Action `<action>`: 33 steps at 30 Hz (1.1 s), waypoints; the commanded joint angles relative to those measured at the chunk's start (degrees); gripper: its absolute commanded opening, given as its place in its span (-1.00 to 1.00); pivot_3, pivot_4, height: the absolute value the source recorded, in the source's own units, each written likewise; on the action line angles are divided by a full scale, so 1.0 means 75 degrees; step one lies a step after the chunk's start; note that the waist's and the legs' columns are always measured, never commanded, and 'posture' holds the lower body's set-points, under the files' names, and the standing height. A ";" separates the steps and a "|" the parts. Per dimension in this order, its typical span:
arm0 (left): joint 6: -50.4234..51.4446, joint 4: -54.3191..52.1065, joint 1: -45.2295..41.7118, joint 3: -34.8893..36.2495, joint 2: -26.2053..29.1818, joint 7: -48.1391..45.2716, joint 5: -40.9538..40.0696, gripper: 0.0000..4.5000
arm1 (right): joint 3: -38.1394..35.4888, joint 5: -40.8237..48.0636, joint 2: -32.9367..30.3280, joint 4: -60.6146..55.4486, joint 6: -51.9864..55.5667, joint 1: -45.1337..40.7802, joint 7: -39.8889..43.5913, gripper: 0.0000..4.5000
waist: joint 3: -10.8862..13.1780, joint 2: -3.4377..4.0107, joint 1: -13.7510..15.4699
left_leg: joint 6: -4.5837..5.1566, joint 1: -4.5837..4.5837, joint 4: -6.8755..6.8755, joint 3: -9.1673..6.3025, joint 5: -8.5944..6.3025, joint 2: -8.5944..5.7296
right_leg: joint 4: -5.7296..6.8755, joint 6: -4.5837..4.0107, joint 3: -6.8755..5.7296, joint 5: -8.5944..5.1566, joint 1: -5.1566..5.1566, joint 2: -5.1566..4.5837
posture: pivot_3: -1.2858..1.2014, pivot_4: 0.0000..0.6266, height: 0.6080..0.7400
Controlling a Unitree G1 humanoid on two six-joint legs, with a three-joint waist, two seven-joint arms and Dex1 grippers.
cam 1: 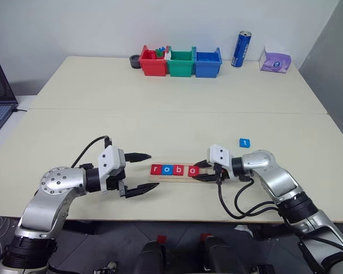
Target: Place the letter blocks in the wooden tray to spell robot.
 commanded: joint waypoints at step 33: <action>0.0147 -0.0126 -0.0416 -0.0017 0.0006 -0.0063 -0.0114 1.00 | -0.0742 0.0262 -0.0596 -0.0285 -0.0052 0.0191 0.0351 -0.08 | 0.0000 0.0000 -0.0002 | 0.0000 0.0000 0.0000 0.0002 0.0000 -0.0003 | -0.0001 -0.0001 0.0002 0.0001 0.0000 0.0001 | 0.03 -0.52 1.00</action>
